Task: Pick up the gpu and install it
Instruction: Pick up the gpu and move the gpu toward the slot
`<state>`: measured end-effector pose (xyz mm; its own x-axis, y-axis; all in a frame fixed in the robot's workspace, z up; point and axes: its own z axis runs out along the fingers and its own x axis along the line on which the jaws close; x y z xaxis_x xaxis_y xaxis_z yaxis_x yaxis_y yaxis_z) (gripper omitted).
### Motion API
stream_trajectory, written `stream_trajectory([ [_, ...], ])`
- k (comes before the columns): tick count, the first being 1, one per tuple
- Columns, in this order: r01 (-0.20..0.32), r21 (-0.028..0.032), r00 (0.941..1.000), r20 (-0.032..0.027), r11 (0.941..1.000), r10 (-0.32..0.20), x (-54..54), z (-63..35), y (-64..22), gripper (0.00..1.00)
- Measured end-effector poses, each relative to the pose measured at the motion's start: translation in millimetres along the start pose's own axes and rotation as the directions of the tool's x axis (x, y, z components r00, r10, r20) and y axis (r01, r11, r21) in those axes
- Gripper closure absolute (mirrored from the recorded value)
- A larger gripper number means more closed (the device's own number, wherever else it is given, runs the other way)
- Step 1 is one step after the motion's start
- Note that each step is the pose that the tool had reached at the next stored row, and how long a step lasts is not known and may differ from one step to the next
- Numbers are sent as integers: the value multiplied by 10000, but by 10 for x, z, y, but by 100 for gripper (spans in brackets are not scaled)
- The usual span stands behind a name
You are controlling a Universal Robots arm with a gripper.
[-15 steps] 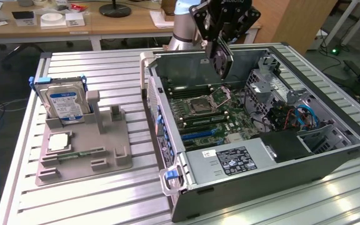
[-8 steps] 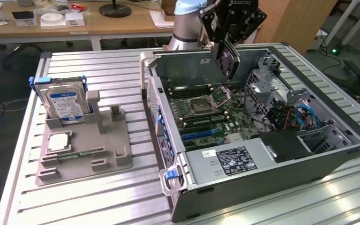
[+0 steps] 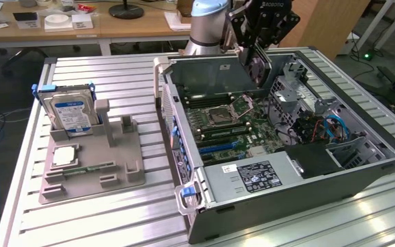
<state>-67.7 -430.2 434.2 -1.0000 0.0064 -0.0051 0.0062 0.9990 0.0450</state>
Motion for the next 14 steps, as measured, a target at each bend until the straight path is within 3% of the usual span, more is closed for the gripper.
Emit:
stream_trajectory([
  [11,11,0,10000,-1,10000,-11,-273,26,0,72],
  [14,12,1,10000,-1,10000,-12,-289,28,0,72],
])
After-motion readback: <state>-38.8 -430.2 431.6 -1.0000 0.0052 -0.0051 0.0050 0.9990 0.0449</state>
